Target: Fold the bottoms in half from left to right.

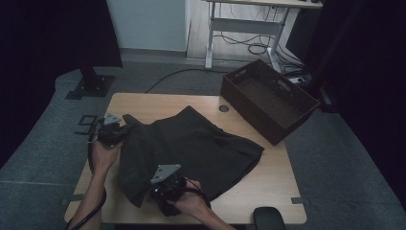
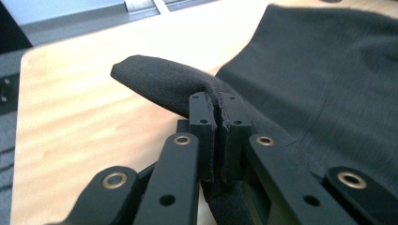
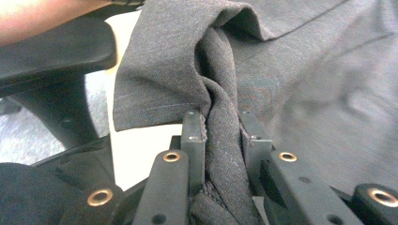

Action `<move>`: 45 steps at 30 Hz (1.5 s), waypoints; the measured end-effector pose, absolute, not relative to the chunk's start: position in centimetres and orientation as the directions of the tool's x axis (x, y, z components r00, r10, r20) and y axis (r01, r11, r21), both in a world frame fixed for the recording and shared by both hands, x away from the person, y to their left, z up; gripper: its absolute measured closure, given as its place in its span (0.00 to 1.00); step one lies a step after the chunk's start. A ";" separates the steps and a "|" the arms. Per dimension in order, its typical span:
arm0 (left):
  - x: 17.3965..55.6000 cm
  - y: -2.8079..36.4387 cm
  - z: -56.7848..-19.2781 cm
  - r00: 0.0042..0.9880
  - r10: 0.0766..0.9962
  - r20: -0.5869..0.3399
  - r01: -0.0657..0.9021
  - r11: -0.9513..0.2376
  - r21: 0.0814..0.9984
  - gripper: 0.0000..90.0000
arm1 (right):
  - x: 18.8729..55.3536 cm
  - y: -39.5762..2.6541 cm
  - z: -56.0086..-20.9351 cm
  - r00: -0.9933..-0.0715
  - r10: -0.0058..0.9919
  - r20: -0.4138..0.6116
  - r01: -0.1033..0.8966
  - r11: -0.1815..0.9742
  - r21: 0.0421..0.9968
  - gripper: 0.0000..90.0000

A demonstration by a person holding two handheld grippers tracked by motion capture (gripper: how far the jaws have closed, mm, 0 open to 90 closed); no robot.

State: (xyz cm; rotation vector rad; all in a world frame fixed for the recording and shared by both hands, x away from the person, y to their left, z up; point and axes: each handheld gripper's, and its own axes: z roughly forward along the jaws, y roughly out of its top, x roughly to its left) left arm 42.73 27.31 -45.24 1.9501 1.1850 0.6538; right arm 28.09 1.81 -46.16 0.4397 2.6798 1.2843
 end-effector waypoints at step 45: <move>51.9 9.1 -43.6 0.583 0.807 0.098 0.430 -0.409 0.804 0.95 | 34.5 -19.5 -42.1 -0.683 0.730 -0.022 0.394 0.394 0.830 0.84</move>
